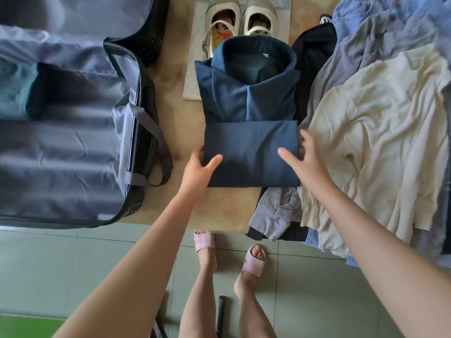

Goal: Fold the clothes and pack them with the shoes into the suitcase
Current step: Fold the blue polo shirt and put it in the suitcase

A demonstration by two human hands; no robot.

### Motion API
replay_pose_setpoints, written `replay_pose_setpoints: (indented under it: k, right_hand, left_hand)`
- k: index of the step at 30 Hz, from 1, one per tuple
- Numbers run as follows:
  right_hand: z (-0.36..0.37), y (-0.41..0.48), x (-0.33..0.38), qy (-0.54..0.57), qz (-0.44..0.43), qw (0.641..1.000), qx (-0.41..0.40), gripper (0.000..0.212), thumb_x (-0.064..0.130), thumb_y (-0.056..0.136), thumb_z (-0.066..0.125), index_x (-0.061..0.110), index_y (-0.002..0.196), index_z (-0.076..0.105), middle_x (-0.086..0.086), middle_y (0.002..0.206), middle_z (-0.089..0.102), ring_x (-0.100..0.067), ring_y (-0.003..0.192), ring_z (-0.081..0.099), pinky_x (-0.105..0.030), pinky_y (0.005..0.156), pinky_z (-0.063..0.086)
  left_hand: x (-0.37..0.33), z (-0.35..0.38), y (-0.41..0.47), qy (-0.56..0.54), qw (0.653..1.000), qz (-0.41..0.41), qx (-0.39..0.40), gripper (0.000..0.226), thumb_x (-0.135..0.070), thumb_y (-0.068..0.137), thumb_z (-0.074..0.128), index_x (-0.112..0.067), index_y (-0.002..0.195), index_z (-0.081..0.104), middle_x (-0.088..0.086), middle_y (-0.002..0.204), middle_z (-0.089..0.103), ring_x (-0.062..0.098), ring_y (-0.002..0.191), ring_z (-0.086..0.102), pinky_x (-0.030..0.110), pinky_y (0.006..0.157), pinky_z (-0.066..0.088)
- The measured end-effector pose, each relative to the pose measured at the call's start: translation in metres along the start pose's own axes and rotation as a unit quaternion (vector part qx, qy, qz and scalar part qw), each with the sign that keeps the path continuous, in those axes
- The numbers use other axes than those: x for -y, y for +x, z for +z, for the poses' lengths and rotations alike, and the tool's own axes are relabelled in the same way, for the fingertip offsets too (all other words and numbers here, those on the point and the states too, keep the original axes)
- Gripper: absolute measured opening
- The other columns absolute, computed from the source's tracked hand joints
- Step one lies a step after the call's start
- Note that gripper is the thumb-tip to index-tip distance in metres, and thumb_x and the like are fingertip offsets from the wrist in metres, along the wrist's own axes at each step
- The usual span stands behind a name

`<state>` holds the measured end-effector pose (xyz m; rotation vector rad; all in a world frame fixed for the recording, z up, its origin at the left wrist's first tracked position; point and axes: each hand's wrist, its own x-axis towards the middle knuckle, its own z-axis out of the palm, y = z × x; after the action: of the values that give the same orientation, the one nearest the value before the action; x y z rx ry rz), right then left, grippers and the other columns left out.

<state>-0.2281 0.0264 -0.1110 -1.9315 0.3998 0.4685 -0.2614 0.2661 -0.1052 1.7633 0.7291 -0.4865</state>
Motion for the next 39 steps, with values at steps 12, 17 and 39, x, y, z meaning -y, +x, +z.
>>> replay_pose_setpoints:
  k: [12,17,39]
  right_hand:
    - [0.004,-0.021,-0.024,-0.104,-0.047,0.991,-0.076,0.048,0.014,0.088,0.065,0.013,0.132,0.048,-0.004,0.112,0.062,-0.021,0.102,0.060,-0.030,0.086,0.047]
    - [-0.003,-0.031,-0.037,-0.309,-0.246,0.911,-0.116,0.060,0.015,0.079,0.074,0.011,0.133,0.049,-0.012,0.135,0.046,-0.029,0.122,0.043,-0.043,0.107,0.032]
    - [-0.016,-0.019,-0.056,-0.435,-0.339,0.833,0.034,0.025,0.010,0.079,0.055,0.014,0.103,0.049,-0.004,0.149,0.040,-0.027,0.143,0.025,-0.042,0.117,0.016]
  left_hand:
    - [0.025,-0.004,-0.015,0.076,0.996,0.034,-0.038,0.049,-0.023,0.095,0.056,-0.018,0.140,0.035,-0.006,0.095,0.056,0.012,0.087,0.056,0.019,0.066,0.042]
    - [0.043,-0.007,-0.020,0.182,0.962,0.187,-0.076,0.061,-0.016,0.084,0.070,-0.018,0.136,0.038,0.002,0.135,0.038,0.014,0.121,0.040,0.027,0.097,0.037]
    - [0.066,-0.016,0.002,0.391,0.853,0.347,0.004,0.040,-0.002,0.065,0.074,-0.011,0.100,0.058,0.009,0.143,0.046,0.029,0.120,0.045,0.041,0.096,0.040]
